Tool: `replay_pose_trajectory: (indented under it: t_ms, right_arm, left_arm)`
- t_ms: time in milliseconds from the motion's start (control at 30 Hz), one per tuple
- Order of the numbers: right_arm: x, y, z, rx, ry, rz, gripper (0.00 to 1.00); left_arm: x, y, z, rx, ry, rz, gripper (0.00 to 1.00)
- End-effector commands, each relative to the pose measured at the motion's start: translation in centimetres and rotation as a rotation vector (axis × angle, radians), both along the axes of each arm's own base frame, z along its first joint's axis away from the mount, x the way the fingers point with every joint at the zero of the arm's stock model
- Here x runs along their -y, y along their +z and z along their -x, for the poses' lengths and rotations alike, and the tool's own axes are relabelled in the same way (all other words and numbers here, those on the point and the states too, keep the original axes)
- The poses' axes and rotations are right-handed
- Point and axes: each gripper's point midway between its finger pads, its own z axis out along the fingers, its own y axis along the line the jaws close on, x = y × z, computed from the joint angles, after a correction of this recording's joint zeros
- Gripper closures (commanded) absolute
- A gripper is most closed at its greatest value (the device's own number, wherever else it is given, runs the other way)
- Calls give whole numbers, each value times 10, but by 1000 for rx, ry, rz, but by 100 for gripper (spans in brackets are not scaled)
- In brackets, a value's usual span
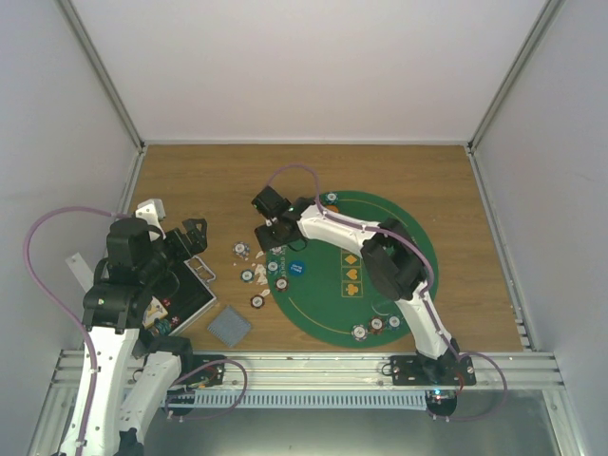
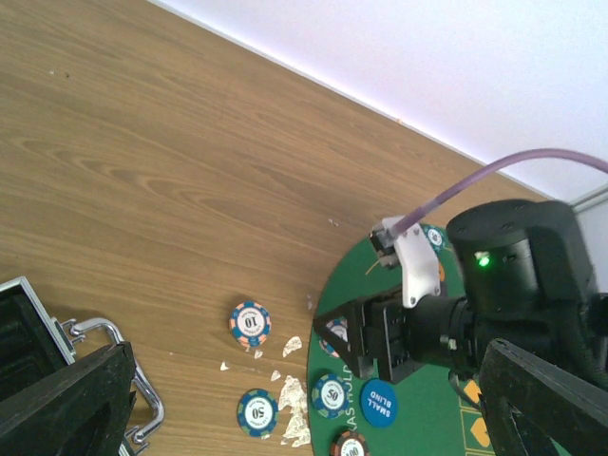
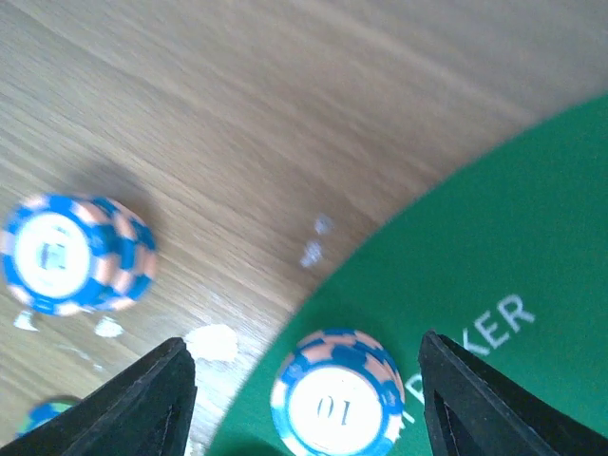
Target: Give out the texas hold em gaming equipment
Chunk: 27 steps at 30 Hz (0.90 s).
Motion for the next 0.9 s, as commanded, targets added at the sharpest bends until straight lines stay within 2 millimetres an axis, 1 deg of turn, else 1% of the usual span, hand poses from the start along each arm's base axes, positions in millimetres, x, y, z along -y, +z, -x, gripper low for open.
replay_pose_trajectory:
  t_ms: [0,67,167,267,300,333,400,467,600,867]
  right_arm:
    - [-23,62,-11,114,42,-94,33]
    - [-34,71,-9,130,75,-119,32]
    - [-49,72,-3,136,125,-127,29]
    - [-62,64,0,135,163,-112,25]
    - [-67,60,4,120,187,-116,24]
    - [-73,61,5,121,202,-121,22]
    - [-81,52,10,116,227,-107,19]
    - [-86,46,12,111,237,-95,16]
    - [-89,33,14,106,248,-66,13]
    - [-91,9,18,82,272,-21,12]
  left_arm:
    - [-2,10,-4,44,14,6,1]
    - [-3,10,-4,46,15,6,1]
    - [-3,11,-4,47,18,6,1]
    - [-3,11,-3,48,19,7,1]
    - [-3,11,-3,47,21,7,1]
    - [-3,11,-3,46,21,6,1]
    - [-4,11,-3,46,23,5,1]
    - [-4,10,-3,44,22,6,1]
    - [-4,11,-3,45,22,6,1]
    - [-3,10,-3,44,22,7,1]
